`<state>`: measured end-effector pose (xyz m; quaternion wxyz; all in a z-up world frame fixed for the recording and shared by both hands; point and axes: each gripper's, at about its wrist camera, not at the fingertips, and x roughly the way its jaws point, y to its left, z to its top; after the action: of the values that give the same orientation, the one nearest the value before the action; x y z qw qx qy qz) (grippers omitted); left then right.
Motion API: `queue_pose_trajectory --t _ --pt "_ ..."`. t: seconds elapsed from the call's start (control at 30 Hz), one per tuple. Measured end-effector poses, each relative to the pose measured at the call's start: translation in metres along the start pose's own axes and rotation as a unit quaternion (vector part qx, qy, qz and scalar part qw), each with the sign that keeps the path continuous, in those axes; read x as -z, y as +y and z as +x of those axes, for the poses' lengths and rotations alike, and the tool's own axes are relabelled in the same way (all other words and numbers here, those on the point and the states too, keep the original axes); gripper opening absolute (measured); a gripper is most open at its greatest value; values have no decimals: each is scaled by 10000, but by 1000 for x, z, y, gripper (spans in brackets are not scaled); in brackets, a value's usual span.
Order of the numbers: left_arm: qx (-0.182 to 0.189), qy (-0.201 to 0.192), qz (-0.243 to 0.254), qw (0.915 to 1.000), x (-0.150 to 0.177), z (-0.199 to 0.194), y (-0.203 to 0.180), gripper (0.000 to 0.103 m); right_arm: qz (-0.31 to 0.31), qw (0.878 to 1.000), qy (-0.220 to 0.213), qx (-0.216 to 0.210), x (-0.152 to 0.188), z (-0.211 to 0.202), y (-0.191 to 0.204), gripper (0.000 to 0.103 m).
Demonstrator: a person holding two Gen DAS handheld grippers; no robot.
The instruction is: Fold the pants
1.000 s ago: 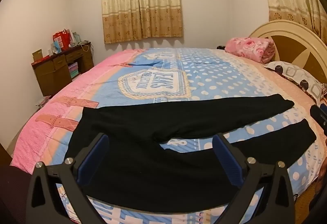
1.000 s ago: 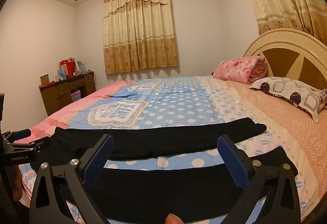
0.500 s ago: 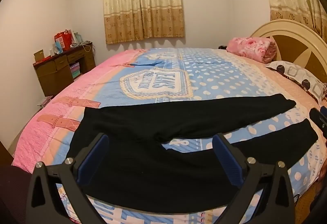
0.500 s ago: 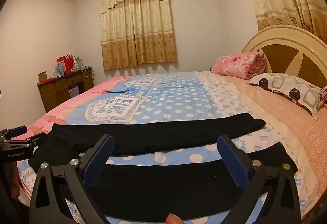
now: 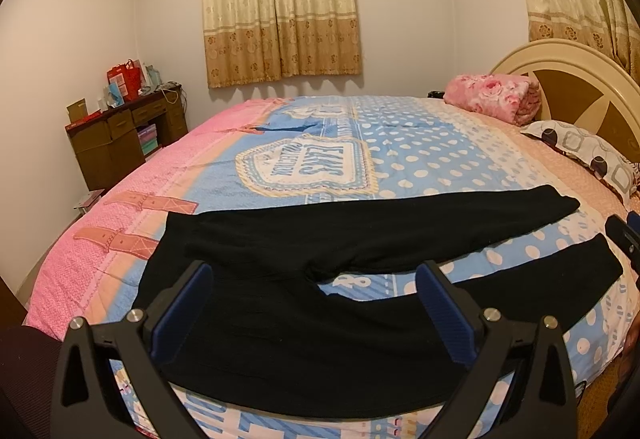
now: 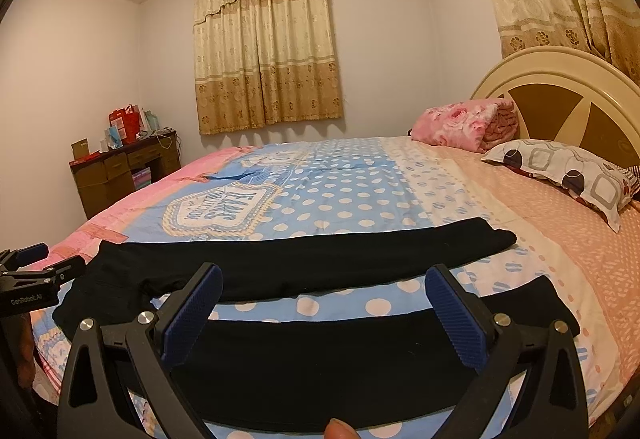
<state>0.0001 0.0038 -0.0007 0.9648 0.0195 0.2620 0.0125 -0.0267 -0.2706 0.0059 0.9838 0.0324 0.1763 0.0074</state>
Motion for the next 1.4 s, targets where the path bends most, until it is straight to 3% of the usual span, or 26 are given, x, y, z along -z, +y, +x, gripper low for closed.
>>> queue_pose_trajectory --t 1.4 --pt "-48 162 60 9998 9 11 0 103 108 9998 124 118 12 12 -15 102"
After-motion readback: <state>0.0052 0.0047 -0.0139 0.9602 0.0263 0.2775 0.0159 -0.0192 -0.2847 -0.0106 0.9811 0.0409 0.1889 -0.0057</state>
